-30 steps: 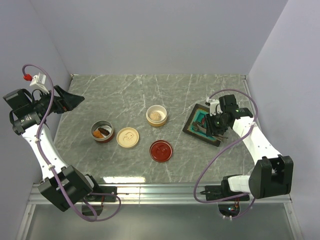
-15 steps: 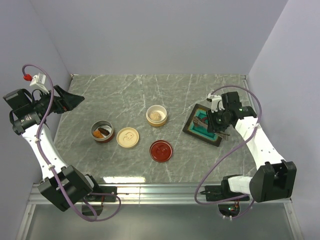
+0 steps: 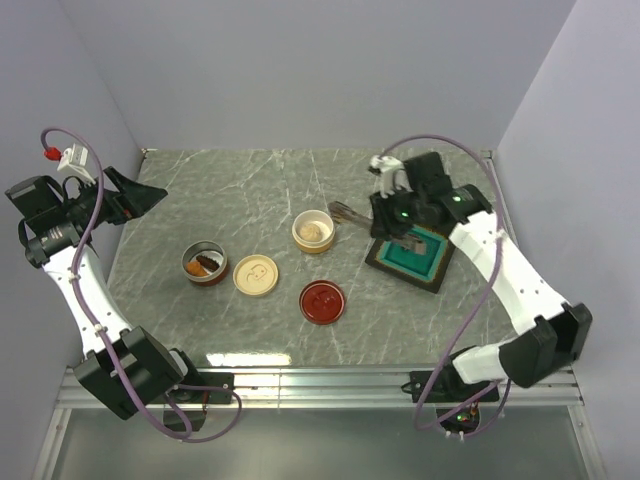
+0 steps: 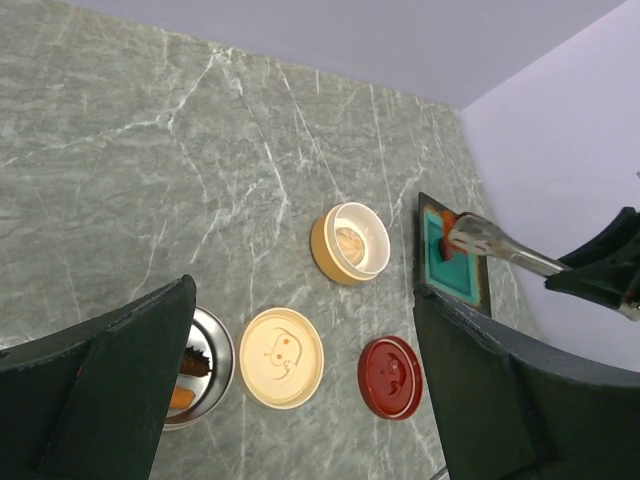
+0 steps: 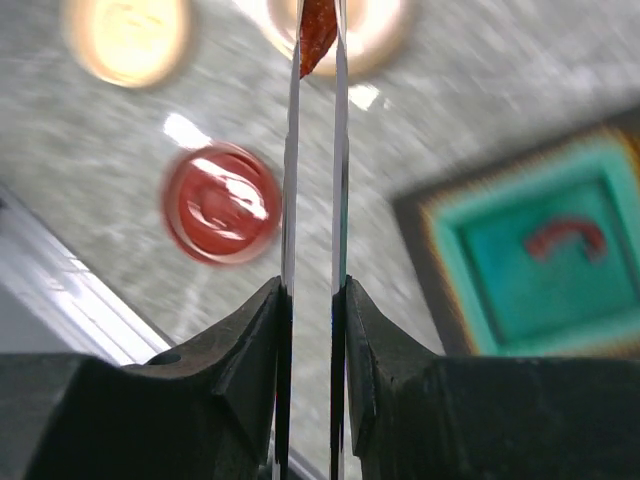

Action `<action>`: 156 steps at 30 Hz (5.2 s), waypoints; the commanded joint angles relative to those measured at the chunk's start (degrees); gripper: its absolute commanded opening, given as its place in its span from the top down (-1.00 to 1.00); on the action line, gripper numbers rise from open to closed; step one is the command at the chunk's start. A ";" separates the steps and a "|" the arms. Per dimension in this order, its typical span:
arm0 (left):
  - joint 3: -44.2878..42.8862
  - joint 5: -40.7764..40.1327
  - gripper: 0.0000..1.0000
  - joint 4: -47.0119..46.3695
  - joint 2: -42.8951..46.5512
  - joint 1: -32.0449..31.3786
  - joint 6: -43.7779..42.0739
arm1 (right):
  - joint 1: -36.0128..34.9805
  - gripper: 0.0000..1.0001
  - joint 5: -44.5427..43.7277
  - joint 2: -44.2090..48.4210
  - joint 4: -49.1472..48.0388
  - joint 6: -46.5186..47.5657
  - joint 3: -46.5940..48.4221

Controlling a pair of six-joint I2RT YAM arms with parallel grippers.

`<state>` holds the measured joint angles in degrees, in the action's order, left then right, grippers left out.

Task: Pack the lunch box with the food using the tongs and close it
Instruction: Place the food into the lunch box, then pick up the food using the clamp

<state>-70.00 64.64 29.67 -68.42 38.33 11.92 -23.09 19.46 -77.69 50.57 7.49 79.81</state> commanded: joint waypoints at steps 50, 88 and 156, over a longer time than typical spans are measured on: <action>3.82 1.63 -0.92 -11.48 0.40 0.17 10.40 | -32.81 0.25 -7.07 -49.84 -6.88 -4.23 46.58; -0.75 1.45 -0.92 -6.74 0.48 0.26 6.80 | -29.14 0.07 -7.69 -35.88 -5.13 -5.37 43.25; 1.09 1.63 -0.92 -6.73 1.54 0.17 5.21 | 22.83 0.41 -1.55 4.47 -2.23 -3.36 -18.46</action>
<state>-68.47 65.14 23.83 -67.94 38.33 18.11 -0.56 15.31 -77.82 47.03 1.98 59.51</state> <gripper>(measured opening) 0.959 0.365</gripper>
